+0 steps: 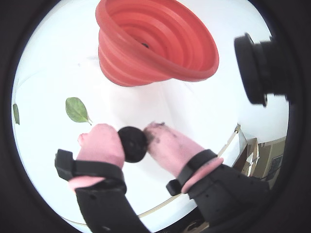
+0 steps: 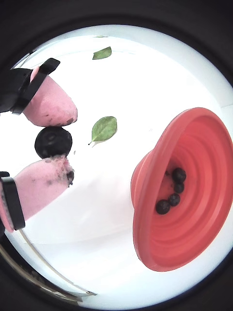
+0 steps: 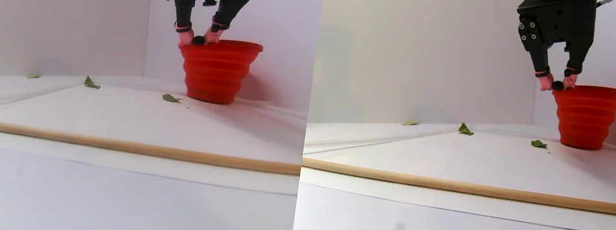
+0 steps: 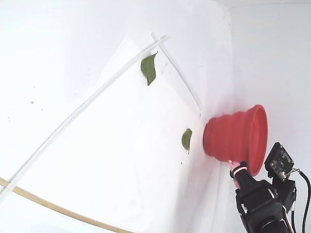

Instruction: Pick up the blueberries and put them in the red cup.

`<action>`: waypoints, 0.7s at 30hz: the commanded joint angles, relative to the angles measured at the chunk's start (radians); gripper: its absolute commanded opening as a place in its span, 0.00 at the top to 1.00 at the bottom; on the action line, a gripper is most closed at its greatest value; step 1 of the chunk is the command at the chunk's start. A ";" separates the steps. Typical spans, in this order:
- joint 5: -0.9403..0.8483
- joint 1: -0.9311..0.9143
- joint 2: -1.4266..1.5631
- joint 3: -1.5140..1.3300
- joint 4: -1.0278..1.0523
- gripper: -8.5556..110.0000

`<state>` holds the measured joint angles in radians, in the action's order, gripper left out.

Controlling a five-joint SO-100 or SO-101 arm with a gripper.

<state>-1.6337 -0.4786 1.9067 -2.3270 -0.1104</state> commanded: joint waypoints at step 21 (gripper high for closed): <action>0.015 -0.014 0.101 0.189 0.043 0.84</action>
<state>-1.6230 -0.4694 1.9712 -2.2626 -0.0644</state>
